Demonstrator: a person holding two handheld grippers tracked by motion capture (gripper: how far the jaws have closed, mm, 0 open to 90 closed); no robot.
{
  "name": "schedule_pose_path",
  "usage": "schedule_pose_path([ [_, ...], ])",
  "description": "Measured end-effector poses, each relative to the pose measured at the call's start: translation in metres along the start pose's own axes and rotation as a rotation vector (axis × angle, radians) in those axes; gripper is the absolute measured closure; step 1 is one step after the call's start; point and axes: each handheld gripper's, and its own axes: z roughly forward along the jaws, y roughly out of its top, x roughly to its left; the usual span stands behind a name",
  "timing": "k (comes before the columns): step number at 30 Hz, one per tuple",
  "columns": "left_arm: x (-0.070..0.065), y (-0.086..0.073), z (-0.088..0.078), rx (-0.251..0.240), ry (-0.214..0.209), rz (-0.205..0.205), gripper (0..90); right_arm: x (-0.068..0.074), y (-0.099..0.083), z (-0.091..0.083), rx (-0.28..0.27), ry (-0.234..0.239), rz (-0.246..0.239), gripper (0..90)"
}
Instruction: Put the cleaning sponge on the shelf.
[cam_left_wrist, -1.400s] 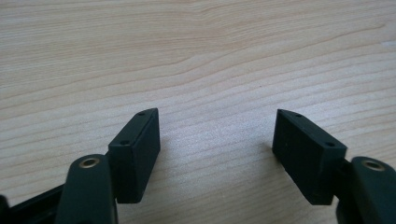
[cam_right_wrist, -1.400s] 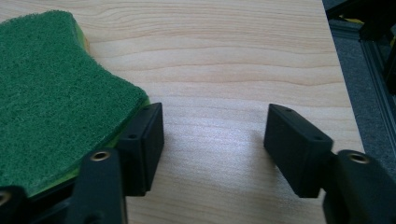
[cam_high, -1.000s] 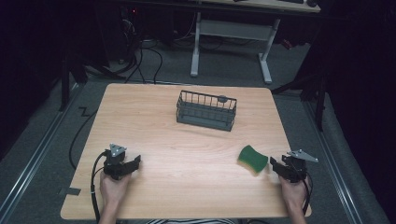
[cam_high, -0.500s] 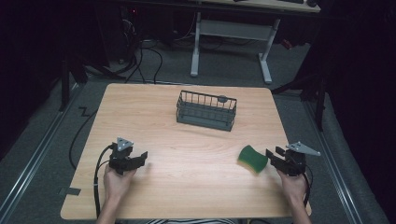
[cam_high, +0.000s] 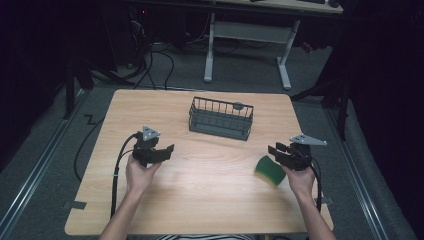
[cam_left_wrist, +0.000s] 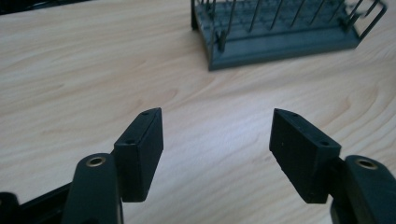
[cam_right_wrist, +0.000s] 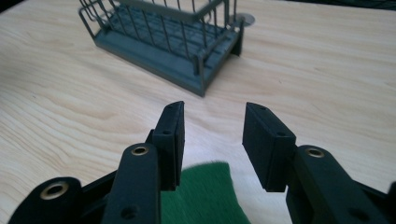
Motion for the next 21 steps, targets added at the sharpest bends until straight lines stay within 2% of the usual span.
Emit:
schedule_pose_path([
  [2, 0.001, 0.008, 0.007, 0.009, -0.011, -0.012, 35.6, 0.002, 0.008, 0.002, -0.015, 0.006, -0.007, 59.4],
  [4, -0.001, 0.017, 0.013, 0.015, -0.007, -0.001, 36.6, 0.002, 0.014, 0.004, -0.028, 0.013, -0.008, 59.3],
  [5, -0.002, 0.024, 0.017, 0.008, -0.011, -0.003, 37.6, 0.000, 0.019, 0.008, -0.023, 0.019, 0.001, 59.2],
  [6, -0.002, 0.024, 0.017, 0.008, -0.011, -0.003, 37.7, 0.000, 0.019, 0.008, -0.023, 0.019, 0.001, 59.2],
  [8, -0.004, 0.035, 0.023, 0.002, -0.012, -0.010, 38.2, -0.003, 0.030, 0.016, 0.008, 0.049, 0.026, 57.8],
  [10, -0.003, 0.039, 0.025, 0.001, -0.010, -0.008, 38.5, -0.003, 0.033, 0.018, 0.007, 0.052, 0.022, 57.7],
  [11, -0.002, 0.048, 0.030, 0.012, -0.014, -0.018, 39.3, -0.003, 0.040, 0.022, 0.008, 0.047, 0.019, 57.4],
  [15, 0.000, 0.060, 0.037, 0.002, -0.008, -0.041, 40.2, -0.005, 0.046, 0.028, 0.002, 0.048, 0.021, 57.2],
  [21, 0.002, 0.082, 0.053, 0.003, 0.001, -0.042, 42.5, -0.007, 0.061, 0.038, -0.004, 0.036, 0.026, 56.9],
])
